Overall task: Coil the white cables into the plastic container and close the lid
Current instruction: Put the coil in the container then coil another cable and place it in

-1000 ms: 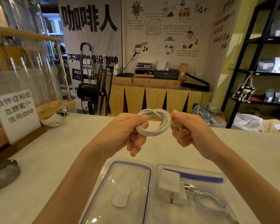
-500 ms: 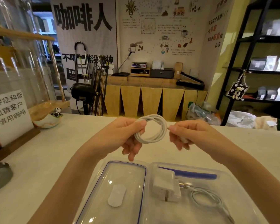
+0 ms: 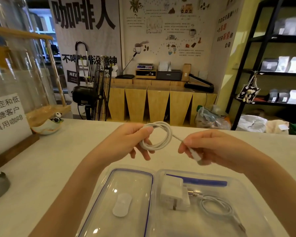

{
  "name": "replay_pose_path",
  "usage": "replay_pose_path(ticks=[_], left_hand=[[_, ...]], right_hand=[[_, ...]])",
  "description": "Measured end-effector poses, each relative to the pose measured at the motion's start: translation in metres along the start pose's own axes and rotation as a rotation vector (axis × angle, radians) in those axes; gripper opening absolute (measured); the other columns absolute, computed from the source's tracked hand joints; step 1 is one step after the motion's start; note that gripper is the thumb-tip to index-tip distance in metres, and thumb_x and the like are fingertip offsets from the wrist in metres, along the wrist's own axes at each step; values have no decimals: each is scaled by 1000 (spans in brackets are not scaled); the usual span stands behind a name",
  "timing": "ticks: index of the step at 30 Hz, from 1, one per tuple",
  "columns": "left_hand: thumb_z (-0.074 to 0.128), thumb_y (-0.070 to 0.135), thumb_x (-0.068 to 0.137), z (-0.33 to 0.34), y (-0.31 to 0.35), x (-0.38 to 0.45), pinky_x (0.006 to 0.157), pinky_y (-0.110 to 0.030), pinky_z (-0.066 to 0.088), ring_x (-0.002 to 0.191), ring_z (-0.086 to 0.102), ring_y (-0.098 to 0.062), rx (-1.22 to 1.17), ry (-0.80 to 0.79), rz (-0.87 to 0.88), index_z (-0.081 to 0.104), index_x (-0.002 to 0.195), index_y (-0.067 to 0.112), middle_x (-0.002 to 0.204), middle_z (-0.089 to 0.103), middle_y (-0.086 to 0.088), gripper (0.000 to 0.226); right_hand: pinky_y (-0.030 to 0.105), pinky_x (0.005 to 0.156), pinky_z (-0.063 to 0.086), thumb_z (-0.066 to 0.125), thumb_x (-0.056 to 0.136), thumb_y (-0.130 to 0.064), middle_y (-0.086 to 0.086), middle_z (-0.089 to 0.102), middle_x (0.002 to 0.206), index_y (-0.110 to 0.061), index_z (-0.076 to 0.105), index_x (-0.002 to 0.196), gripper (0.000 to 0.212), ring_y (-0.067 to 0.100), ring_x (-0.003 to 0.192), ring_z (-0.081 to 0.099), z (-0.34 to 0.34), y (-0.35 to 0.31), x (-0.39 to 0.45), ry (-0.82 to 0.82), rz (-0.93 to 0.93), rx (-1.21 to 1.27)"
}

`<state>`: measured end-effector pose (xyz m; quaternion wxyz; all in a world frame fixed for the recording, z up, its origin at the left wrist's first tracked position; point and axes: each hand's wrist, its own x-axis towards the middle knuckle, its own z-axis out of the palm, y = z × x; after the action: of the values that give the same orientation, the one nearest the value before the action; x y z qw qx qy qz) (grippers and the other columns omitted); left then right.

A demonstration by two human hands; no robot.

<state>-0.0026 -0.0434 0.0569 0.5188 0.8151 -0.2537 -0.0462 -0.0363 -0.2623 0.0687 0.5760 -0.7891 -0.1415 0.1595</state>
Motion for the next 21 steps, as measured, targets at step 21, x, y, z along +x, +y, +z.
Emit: replay_pose_path(ticks=[21], left_hand=[[42, 30, 91, 51, -3, 3, 53, -17, 44, 61, 54, -14, 159, 377, 253, 55, 84, 11, 71, 60, -5, 24]], right_hand=[[19, 61, 58, 57, 82, -4, 13, 75, 83, 3, 65, 98, 19, 18, 76, 73, 42, 7, 6, 472, -150, 780]])
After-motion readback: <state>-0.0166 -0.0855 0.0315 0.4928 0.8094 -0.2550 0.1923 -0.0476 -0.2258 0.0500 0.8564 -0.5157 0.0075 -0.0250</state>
